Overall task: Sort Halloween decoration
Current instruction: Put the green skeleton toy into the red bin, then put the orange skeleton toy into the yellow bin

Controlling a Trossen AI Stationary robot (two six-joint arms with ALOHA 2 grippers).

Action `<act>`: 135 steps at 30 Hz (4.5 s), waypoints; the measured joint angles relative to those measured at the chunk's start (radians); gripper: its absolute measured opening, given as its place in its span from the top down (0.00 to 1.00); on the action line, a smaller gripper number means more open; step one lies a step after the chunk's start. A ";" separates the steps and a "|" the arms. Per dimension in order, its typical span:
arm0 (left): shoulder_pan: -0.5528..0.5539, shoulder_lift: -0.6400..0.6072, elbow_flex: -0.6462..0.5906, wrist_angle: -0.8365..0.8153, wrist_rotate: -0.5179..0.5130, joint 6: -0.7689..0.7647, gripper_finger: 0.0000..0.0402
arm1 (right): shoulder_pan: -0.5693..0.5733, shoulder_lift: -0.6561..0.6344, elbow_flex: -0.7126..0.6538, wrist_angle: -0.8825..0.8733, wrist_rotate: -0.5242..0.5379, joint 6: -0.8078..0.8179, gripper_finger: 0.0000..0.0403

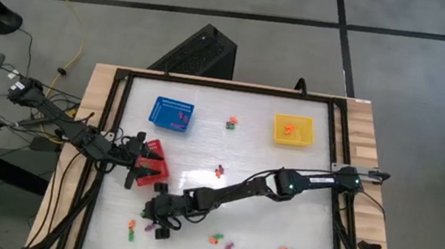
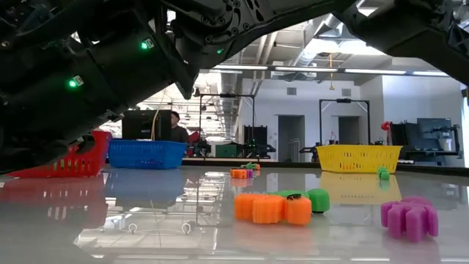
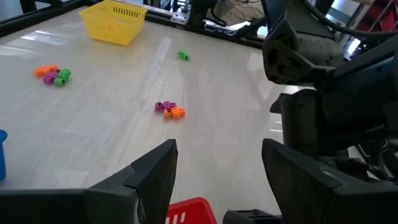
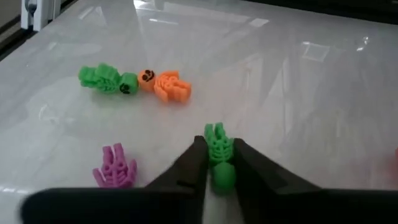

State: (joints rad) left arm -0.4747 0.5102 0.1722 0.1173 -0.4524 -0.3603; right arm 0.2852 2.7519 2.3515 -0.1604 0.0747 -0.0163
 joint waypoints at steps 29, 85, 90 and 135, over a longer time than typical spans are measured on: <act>0.002 -0.006 0.095 -0.683 -0.373 -0.513 0.44 | -0.068 -0.226 -0.006 -0.239 0.221 -0.059 0.84; 0.027 -0.006 0.094 -0.807 -0.407 -0.623 0.44 | -0.149 -0.180 -0.018 -0.264 0.249 0.206 0.83; 0.027 -0.006 0.093 -0.807 -0.399 -0.620 0.44 | -0.164 -0.180 -0.018 -0.334 0.252 0.246 0.83; 0.027 -0.007 0.093 -0.792 -0.392 -0.585 0.44 | -0.133 -0.417 -0.015 -0.866 0.220 0.199 0.47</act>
State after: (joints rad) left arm -0.4477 0.5035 0.2657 -0.6747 -0.8443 -0.9456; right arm 0.1522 2.3350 2.3366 -1.0267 0.2949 0.1824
